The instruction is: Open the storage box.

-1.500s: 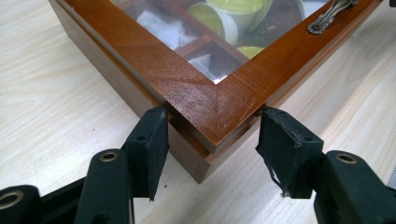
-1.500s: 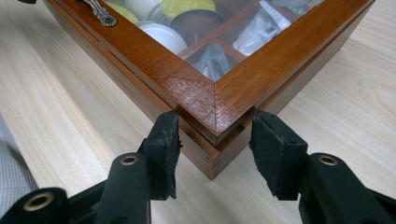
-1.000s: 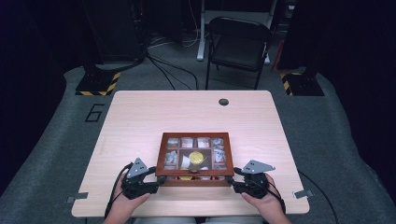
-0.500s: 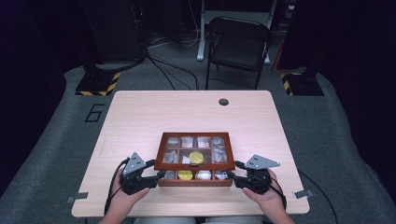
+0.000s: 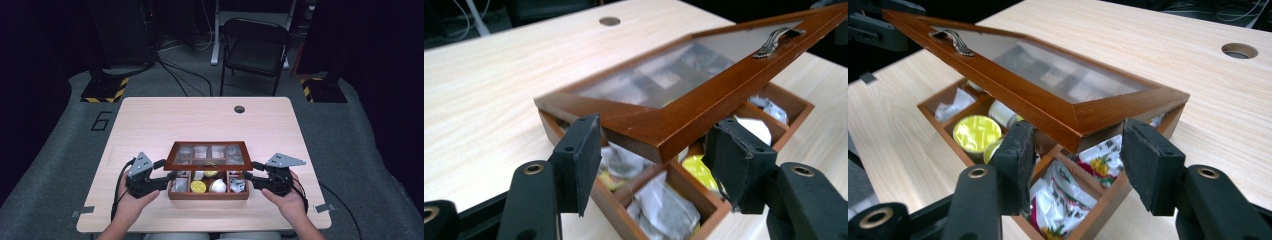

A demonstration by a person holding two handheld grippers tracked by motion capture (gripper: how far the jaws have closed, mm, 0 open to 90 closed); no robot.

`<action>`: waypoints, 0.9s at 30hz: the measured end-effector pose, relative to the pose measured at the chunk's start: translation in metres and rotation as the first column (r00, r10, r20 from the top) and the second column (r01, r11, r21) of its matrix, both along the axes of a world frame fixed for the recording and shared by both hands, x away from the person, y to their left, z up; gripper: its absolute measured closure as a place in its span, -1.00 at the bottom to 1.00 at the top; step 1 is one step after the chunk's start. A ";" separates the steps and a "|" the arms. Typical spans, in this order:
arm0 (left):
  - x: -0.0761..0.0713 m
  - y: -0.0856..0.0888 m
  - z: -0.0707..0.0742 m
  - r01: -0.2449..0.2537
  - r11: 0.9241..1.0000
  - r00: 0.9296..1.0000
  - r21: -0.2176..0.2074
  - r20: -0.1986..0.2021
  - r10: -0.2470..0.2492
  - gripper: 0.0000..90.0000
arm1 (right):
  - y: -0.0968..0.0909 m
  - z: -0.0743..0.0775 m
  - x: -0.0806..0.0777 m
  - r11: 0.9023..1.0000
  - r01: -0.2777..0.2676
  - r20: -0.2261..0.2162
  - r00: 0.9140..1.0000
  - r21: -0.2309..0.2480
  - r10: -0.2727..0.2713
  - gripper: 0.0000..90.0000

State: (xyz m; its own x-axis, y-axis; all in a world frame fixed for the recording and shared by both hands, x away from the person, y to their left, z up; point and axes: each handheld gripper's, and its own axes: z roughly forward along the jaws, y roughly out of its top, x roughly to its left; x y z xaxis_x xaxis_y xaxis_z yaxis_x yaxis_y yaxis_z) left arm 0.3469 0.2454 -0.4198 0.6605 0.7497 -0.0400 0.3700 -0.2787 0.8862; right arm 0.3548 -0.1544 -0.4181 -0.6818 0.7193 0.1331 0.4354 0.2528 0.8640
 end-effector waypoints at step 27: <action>0.038 -0.001 0.036 -0.013 0.999 1.000 -0.029 0.015 0.014 -0.11 | 0.006 0.042 0.038 0.999 0.015 0.024 1.000 -0.030 -0.014 0.06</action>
